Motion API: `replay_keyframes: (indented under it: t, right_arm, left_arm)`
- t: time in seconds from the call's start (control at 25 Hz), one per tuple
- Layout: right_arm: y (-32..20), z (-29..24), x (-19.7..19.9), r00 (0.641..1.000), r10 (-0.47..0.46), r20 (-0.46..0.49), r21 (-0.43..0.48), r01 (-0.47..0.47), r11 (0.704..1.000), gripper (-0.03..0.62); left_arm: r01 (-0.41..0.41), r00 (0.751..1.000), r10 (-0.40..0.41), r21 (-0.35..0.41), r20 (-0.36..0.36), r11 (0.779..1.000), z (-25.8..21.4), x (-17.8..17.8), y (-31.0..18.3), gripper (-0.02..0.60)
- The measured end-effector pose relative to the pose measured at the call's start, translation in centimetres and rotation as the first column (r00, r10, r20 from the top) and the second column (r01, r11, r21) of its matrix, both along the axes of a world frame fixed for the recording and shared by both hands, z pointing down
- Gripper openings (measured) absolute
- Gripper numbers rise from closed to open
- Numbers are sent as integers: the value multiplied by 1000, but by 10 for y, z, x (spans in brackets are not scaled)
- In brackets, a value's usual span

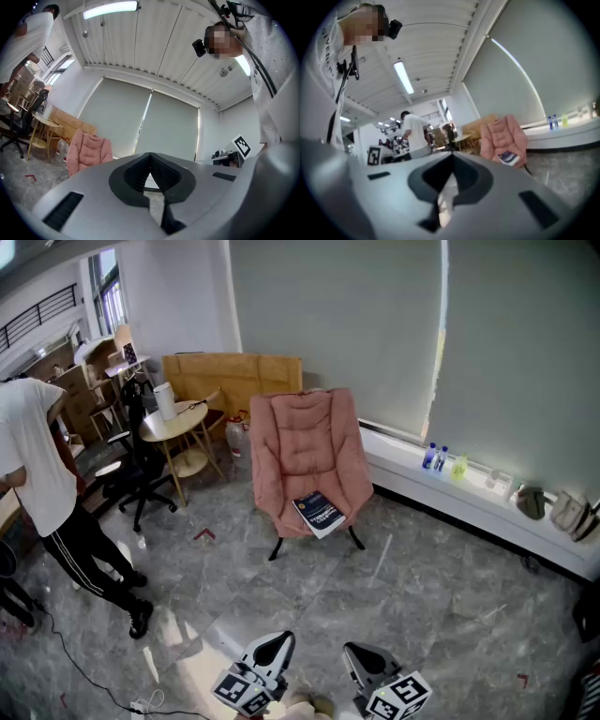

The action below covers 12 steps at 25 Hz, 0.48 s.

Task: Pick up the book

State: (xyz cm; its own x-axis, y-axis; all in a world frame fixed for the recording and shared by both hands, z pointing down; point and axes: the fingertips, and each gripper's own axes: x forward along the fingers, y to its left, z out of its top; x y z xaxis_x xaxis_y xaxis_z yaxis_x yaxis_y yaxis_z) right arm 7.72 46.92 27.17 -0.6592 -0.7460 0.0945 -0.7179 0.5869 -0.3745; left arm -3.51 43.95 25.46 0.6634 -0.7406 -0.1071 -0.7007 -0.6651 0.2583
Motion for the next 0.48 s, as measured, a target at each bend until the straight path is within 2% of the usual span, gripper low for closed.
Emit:
replay_keyframes:
  t: [0.48]
  right_arm:
    - [-4, 7, 2, 1000, 7, -11, -2, -7, 1000, 11]
  left_arm:
    - [35, 999, -35, -13, 13, 999, 7, -10, 0, 9]
